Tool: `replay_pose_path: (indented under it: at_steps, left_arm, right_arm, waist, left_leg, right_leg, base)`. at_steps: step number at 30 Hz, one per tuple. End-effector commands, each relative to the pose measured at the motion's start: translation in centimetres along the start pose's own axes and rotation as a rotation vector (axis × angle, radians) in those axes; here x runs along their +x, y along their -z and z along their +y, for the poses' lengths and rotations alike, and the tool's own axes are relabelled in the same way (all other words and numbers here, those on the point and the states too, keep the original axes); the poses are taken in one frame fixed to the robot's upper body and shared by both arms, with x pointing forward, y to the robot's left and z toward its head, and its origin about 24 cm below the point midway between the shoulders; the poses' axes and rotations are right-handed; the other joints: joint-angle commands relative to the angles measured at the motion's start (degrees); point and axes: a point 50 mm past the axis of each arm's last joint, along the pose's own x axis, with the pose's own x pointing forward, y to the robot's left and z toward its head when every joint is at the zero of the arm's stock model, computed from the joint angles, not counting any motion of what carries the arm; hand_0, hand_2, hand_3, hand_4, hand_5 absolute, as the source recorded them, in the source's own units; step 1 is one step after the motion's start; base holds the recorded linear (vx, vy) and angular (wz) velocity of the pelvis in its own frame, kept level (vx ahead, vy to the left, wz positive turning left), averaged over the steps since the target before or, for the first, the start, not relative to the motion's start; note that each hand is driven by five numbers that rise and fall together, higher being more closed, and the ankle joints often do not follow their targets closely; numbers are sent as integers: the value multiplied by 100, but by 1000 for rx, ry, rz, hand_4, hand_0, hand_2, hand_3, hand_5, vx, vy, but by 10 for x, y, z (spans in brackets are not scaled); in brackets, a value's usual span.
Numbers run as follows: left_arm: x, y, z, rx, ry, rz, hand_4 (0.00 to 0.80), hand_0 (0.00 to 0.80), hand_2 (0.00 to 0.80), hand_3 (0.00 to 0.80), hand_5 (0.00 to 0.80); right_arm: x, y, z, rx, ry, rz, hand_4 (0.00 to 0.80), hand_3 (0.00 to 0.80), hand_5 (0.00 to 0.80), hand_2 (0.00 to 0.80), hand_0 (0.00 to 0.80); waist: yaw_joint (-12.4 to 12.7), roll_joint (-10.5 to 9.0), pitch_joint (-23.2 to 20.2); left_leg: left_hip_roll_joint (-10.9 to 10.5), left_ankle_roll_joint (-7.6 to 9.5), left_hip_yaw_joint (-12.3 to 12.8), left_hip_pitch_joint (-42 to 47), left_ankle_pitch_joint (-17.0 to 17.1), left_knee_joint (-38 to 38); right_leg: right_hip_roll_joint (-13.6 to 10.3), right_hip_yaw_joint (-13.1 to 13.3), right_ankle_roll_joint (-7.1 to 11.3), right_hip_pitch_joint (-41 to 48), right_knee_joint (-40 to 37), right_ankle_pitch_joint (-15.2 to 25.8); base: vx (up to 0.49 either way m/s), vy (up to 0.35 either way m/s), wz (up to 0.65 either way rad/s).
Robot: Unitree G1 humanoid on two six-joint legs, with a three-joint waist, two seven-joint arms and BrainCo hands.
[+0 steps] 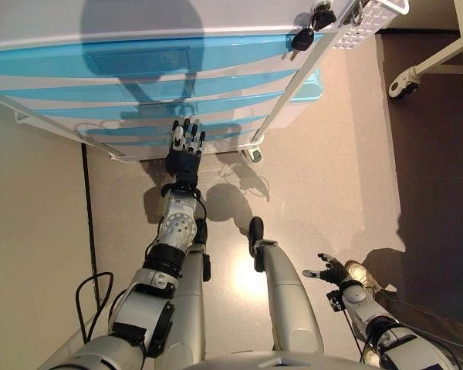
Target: Open the drawer and pick up the medicine
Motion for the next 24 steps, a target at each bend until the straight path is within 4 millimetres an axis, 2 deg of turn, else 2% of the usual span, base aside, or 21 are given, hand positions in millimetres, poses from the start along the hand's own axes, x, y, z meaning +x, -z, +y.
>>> replay_pose_path:
  at_steps: [1,12,18,24]
  left_arm:
    - [18,-37,-48,-33,200,-202,0,0,0,0,0]
    - [17,-57,-59,-14,271,-268,0,0,0,0,0]
    - [18,-66,-53,11,261,-286,0,0,0,0,0]
    - [18,-72,-55,24,283,-296,0,0,0,0,0]
  right_arm:
    - [-7,22,-4,-38,-6,49,0,0,0,0,0]
    - [-10,34,-5,-83,-26,88,0,0,0,0,0]
    - [-13,42,-5,-118,-42,122,0,0,0,0,0]
    - [-14,45,-3,-126,-58,129,0,0,0,0,0]
  waist:
    - [-15,226,-256]
    - [109,229,-177]
    - [157,254,-214]
    - [166,283,-229]
  left_leg:
    - [-179,73,3,176,-165,-220]
    - [-241,44,-84,639,-84,-476]
    - [-289,57,-110,876,-76,-601]
    - [-320,78,-108,1097,-58,-728]
  right_leg:
    - [-50,-135,202,107,-563,641]
    - [-129,-268,196,579,-670,616]
    - [-142,-218,193,801,-735,606]
    - [-166,-188,201,987,-794,602]
  base:
    - [0,0,0]
    - [6,-3,3]
    - [11,6,3]
    - [6,7,-1]
